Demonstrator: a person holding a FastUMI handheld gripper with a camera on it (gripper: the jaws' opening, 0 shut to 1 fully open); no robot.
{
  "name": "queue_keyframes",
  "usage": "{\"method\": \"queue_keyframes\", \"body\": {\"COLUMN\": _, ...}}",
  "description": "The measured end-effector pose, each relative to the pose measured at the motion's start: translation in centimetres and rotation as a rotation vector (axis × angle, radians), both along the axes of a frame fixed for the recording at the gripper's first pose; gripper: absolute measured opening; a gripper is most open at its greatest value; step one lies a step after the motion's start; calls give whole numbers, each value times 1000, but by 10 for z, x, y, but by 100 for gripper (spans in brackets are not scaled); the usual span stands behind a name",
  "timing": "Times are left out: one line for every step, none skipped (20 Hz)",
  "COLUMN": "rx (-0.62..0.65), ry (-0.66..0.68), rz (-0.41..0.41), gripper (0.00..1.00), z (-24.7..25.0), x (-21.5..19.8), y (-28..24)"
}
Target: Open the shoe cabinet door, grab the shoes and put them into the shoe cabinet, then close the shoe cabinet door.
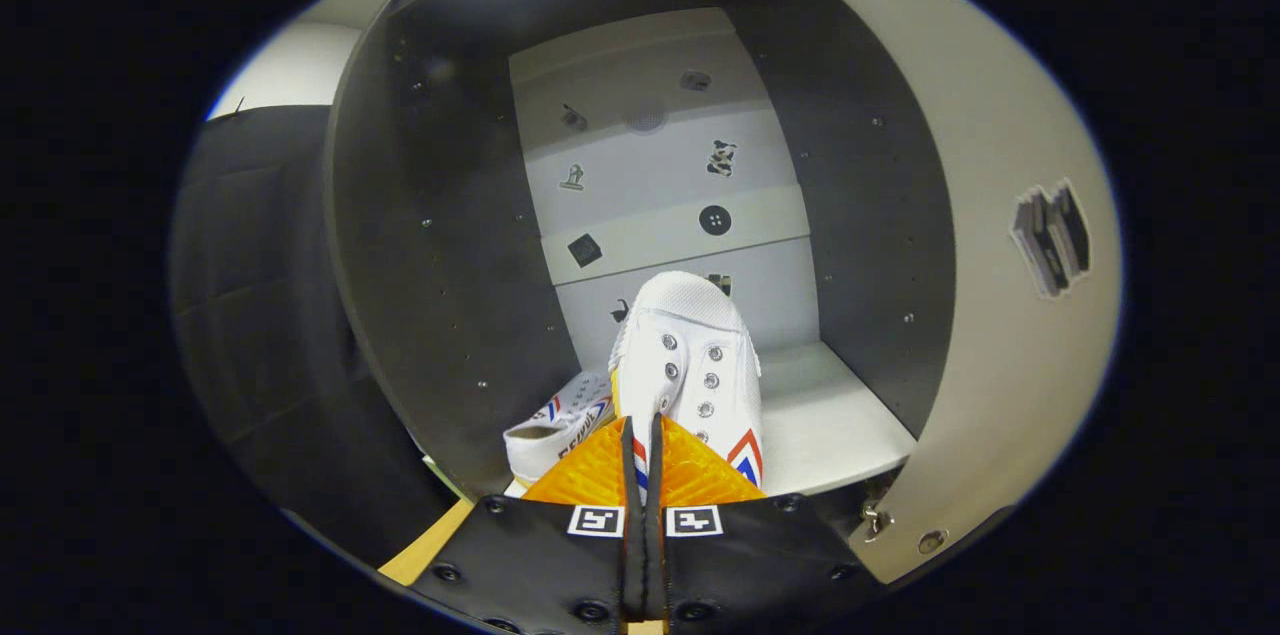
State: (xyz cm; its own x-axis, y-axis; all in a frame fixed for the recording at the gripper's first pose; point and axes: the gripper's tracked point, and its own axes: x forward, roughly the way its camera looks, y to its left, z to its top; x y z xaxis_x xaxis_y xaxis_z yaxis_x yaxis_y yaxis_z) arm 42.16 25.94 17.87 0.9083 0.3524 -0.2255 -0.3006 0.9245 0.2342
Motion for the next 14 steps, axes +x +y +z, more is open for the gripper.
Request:
{"method": "queue_keyframes", "body": {"rx": -8, "ry": 2, "rz": -5, "gripper": 1, "z": 0, "x": 11, "y": 3}}
{"method": "queue_keyframes", "body": {"rx": -11, "ry": 1, "rz": -10, "gripper": 1, "z": 1, "x": 22, "y": 7}}
{"method": "queue_keyframes", "body": {"rx": -17, "ry": 3, "rz": -12, "gripper": 1, "z": 0, "x": 35, "y": 12}}
{"method": "queue_keyframes", "body": {"rx": -29, "ry": 5, "rz": -16, "gripper": 1, "z": -2, "x": 43, "y": 15}}
{"method": "queue_keyframes", "body": {"rx": -44, "ry": 1, "rz": -22, "gripper": 1, "z": -2, "x": 56, "y": 19}}
{"method": "queue_keyframes", "body": {"rx": -65, "ry": -2, "rz": -27, "gripper": 1, "z": -4, "x": 66, "y": 23}}
{"method": "queue_keyframes", "body": {"rx": -88, "ry": -1, "rz": -33, "gripper": 1, "z": -9, "x": 77, "y": 26}}
{"method": "queue_keyframes", "body": {"rx": -109, "ry": 3, "rz": -40, "gripper": 1, "z": -15, "x": 85, "y": 29}}
{"method": "queue_keyframes", "body": {"rx": -123, "ry": 10, "rz": -42, "gripper": 1, "z": -19, "x": 91, "y": 32}}
{"method": "queue_keyframes", "body": {"rx": -134, "ry": 18, "rz": -49, "gripper": 1, "z": -23, "x": 97, "y": 34}}
{"method": "queue_keyframes", "body": {"rx": -141, "ry": 25, "rz": -55, "gripper": 1, "z": -29, "x": 103, "y": 36}}
{"method": "queue_keyframes", "body": {"rx": -147, "ry": 31, "rz": -57, "gripper": 1, "z": -34, "x": 107, "y": 38}}
{"method": "queue_keyframes", "body": {"rx": -151, "ry": 36, "rz": -63, "gripper": 1, "z": -38, "x": 111, "y": 40}}
{"method": "queue_keyframes", "body": {"rx": -154, "ry": 44, "rz": -71, "gripper": 1, "z": -43, "x": 115, "y": 40}}
